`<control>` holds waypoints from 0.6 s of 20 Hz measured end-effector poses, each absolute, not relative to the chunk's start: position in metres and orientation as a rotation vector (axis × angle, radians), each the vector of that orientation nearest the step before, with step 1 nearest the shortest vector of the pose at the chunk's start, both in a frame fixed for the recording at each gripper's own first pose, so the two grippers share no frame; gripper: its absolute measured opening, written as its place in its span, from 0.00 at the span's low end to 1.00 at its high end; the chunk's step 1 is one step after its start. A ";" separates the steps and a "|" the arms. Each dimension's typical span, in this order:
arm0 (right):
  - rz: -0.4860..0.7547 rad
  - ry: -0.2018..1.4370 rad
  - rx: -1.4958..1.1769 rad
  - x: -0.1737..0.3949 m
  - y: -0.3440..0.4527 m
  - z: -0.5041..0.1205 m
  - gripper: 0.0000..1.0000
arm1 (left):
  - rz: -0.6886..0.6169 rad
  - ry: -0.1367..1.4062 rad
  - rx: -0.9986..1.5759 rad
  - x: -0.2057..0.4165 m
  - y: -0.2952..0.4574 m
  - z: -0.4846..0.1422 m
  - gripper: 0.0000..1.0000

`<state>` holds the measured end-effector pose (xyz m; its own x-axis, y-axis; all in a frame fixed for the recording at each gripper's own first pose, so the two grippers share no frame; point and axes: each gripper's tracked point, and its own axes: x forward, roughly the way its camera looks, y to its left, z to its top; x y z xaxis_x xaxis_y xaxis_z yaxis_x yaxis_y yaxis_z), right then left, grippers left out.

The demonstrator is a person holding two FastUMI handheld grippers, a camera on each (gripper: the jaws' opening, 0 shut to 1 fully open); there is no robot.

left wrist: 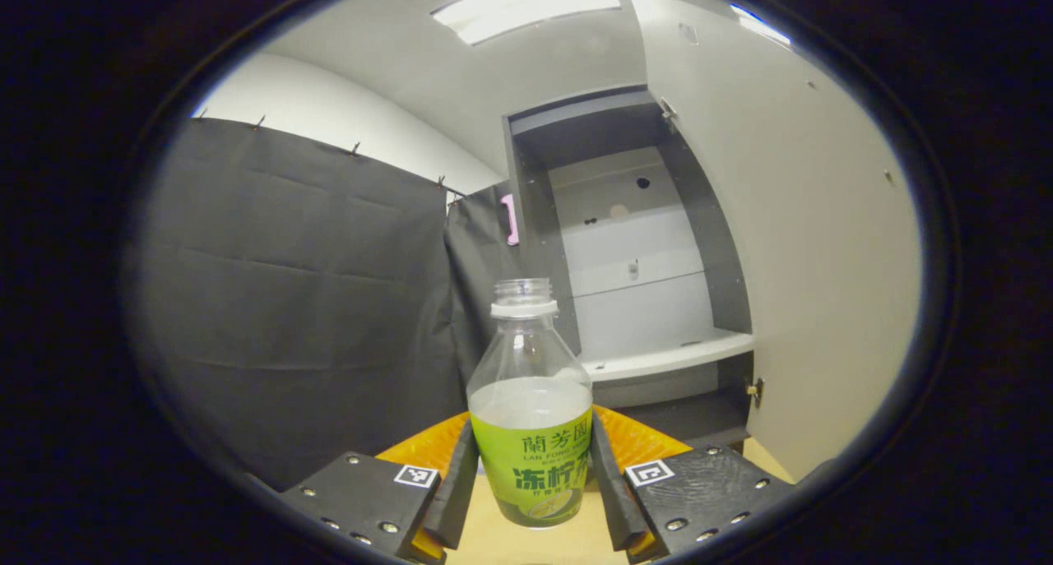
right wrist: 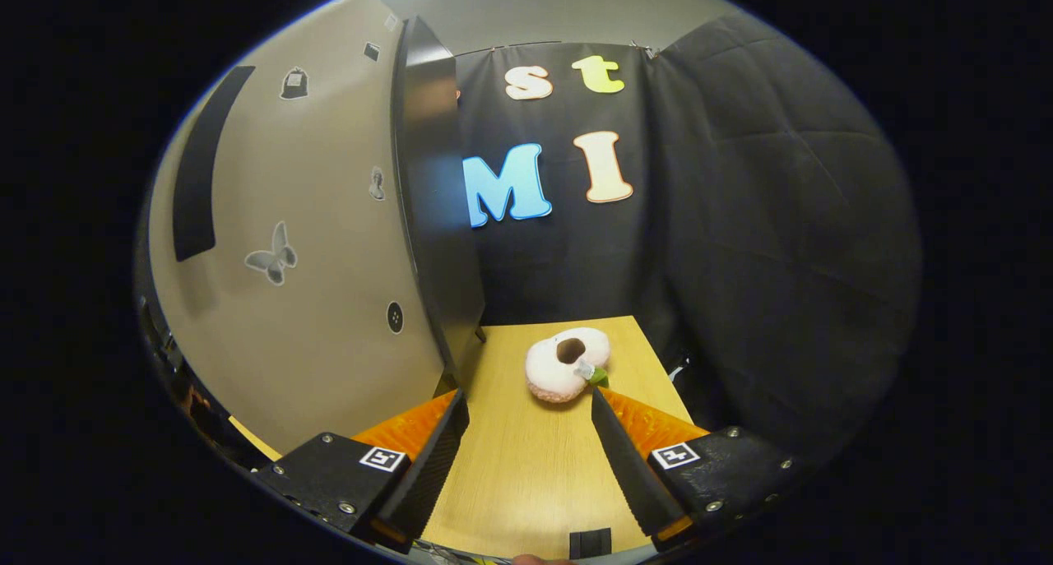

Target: Open the cabinet door with the right hand, grasp the bottle in the cabinet with the left hand and place it on the coaster, then close the cabinet door with the right hand.

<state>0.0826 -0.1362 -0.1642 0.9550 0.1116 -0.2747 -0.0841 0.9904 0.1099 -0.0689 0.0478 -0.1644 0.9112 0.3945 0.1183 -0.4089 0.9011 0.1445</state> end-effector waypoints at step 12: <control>0.189 0.391 -0.078 0.093 -0.086 -0.238 0.92 | 0.467 0.059 0.103 -0.101 0.070 -0.359 0.72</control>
